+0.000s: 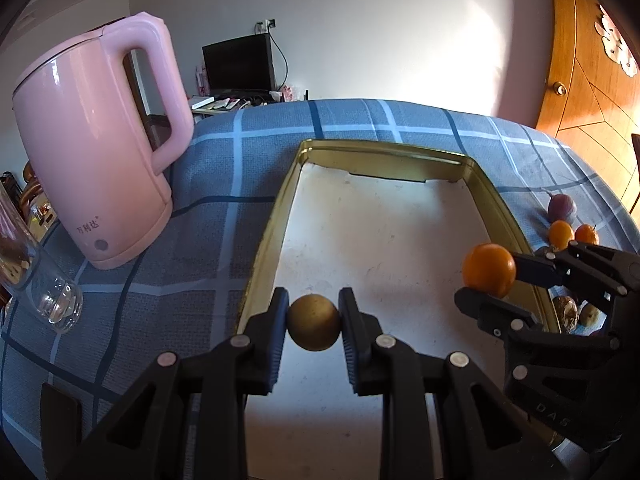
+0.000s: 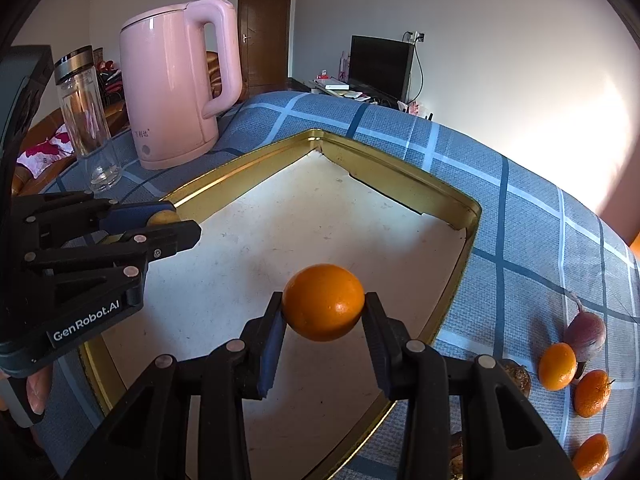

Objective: Organize fruits
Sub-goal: 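Carry the yellow-brown fruit and mandarin over the tin tray with both tools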

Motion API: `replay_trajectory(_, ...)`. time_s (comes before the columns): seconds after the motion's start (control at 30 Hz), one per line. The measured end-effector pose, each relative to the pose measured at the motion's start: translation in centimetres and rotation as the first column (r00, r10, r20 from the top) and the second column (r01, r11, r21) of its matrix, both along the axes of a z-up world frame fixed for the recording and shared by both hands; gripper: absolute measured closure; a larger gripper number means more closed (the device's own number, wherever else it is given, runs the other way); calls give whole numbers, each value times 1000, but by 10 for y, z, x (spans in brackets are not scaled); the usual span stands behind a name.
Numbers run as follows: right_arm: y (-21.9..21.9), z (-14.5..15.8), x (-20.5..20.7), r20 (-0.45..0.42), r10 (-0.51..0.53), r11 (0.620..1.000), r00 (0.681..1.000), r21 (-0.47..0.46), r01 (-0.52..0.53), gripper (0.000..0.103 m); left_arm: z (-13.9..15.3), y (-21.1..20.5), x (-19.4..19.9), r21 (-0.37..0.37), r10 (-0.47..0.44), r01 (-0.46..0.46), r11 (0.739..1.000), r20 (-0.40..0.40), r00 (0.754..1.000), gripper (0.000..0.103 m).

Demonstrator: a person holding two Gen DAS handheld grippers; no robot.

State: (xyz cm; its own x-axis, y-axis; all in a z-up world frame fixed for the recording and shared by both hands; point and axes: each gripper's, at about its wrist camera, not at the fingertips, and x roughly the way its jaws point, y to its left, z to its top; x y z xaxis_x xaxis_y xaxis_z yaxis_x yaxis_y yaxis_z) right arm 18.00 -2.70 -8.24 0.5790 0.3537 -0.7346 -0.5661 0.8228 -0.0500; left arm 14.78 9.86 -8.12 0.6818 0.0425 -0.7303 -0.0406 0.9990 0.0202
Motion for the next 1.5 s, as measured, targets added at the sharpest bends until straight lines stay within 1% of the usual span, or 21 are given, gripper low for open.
replay_trajectory(0.63,8,-5,0,-36,13,1000,999,-7,-13,63,-9,2,8,-16,-9,8,1000,-70,998,76)
replay_trajectory(0.8,10,-6,0,-37,14,1000,999,-6,-14,62,-11,2,8,-11,-8,7,1000,-76,997,76)
replay_trajectory(1.1,7,-5,-3,-39,26,999,999,29,-25,62,-11,0,9,-4,-2,2,1000,-71,997,75)
replay_trajectory(1.13,6,-4,-4,-34,26,999,999,32,-25,62,-11,0,8,-2,-3,3,1000,-72,997,74)
replay_trajectory(1.17,5,-3,-5,-31,28,999,999,39,-27,61,-11,0,7,-3,-4,3,1000,-69,998,69)
replay_trajectory(1.2,4,-3,-5,-29,30,999,999,47,-28,61,-9,0,5,-7,-3,3,1000,-61,998,60)
replay_trajectory(1.23,3,-2,-6,-26,27,998,999,50,-25,61,-8,1,3,-9,1,-2,1000,-50,999,56)
replay_trajectory(1.3,0,0,-7,-12,18,998,1000,61,-17,60,-4,1,-1,-17,1,-1,1000,-29,1000,54)
replay_trajectory(1.33,-2,1,-8,-7,14,997,1000,70,-13,57,-3,0,-3,-16,3,-4,1000,-19,1000,54)
replay_trajectory(1.4,-6,4,-11,6,4,996,1000,87,-5,56,1,0,-9,-20,9,-8,1000,8,1000,46)
replay_trajectory(1.5,-15,9,-20,40,-8,995,999,103,4,56,6,-2,-18,-38,14,-12,999,48,999,44)
